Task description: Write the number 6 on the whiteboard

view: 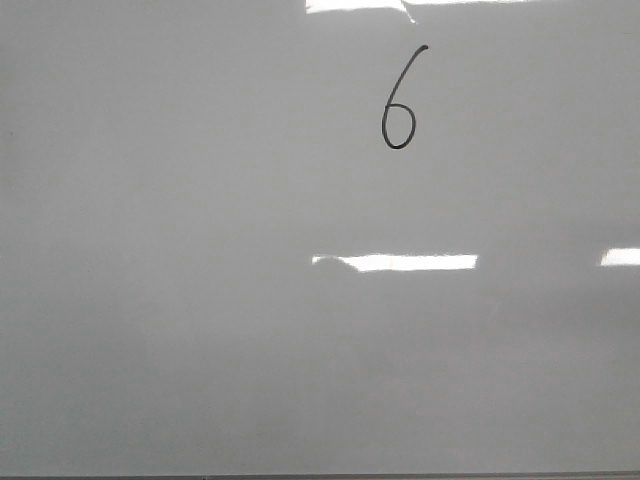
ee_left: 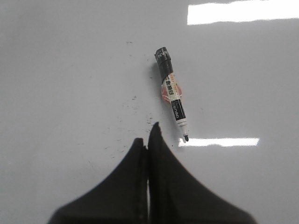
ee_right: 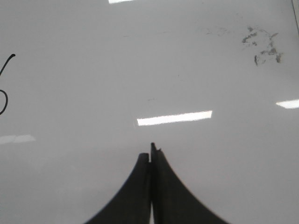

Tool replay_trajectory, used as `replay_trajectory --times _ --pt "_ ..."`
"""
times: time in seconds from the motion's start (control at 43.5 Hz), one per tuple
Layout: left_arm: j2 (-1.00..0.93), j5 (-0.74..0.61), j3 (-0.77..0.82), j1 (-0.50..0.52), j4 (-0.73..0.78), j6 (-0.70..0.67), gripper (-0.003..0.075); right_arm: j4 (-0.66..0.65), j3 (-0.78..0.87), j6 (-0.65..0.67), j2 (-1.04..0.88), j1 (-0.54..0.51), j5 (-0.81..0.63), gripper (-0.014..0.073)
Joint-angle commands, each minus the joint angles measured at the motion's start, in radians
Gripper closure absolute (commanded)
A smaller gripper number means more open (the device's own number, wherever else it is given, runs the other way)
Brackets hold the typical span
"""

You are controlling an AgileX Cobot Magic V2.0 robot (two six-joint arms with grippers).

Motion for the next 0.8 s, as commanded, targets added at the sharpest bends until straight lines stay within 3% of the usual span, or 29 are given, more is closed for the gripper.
replay_trajectory --times 0.0,0.644,0.782 --pt "-0.015 -0.09 0.003 0.001 -0.007 0.003 0.0741 0.002 -0.001 -0.001 -0.021 -0.009 -0.124 0.0715" --pt "-0.015 -0.09 0.003 0.001 -0.007 0.003 0.0741 0.002 0.0 -0.006 -0.022 -0.017 -0.124 0.0715" --pt "-0.015 -0.09 0.003 0.001 -0.007 0.003 0.0741 0.104 0.0 -0.154 -0.022 -0.015 -0.129 0.0715"
